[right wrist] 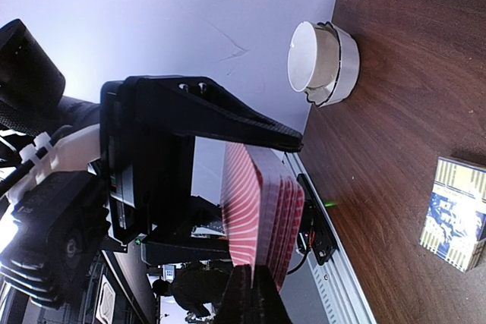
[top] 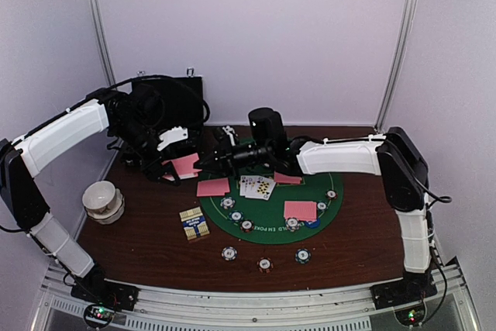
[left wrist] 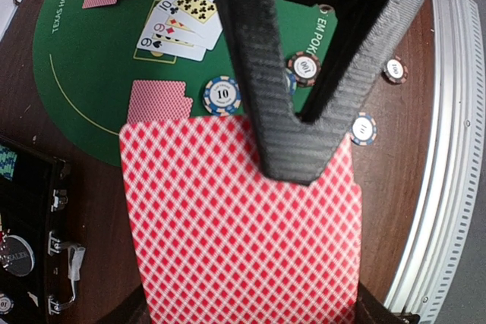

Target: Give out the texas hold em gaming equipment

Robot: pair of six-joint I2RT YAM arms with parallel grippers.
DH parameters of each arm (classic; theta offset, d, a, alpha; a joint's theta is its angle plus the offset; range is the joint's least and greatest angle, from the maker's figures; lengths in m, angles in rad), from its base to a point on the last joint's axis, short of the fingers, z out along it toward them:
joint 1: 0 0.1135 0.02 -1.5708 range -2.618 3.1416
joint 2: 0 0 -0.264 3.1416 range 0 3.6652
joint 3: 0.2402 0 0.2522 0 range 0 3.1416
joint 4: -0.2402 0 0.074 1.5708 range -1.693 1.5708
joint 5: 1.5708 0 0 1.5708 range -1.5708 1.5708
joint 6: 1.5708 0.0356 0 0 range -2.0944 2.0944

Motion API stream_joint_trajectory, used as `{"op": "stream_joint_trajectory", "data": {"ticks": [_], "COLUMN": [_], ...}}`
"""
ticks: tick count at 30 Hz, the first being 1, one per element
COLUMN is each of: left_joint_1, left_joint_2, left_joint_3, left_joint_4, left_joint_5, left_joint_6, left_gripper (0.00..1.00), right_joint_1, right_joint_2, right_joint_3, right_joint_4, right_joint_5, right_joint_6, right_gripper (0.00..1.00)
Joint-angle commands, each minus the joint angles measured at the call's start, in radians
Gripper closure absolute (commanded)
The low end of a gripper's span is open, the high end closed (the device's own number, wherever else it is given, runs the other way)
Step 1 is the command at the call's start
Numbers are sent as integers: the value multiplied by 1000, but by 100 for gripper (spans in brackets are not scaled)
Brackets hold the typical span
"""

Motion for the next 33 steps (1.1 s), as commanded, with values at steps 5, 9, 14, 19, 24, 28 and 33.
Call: {"op": "stream_joint_trajectory", "data": {"ticks": [5, 9, 14, 19, 24, 28, 33], "left_joint_1": [3, 3, 3, 3, 3, 3, 3], "left_joint_2": [-17, -17, -12, -8, -6, -6, -1], "left_joint_3": [4, -1, -9, -29, -60, -121, -207], "left_joint_4": [20, 20, 20, 35, 47, 74, 125], "left_joint_5": [-5, -6, -8, -1, 8, 2, -15], "left_joint_6": [10, 13, 17, 15, 12, 16, 29], "left_gripper": [100, 100, 100, 100, 100, 100, 100], "right_joint_1": [-120, -186, -293, -401, -470, -501, -519], "right_joint_2": [-162, -232, -312, -342, -309, -263, -193], "right_joint_3": [-128, -233, -377, -456, -455, -446, -421], "right_joint_4": [-30, -43, -103, -303, -461, -473, -451], "right_joint_5": [2, 1, 10, 60, 132, 171, 193], "right_joint_6": [-61, -94, -172, -351, -505, -545, -556], "right_gripper": [100, 100, 100, 100, 100, 100, 100]}}
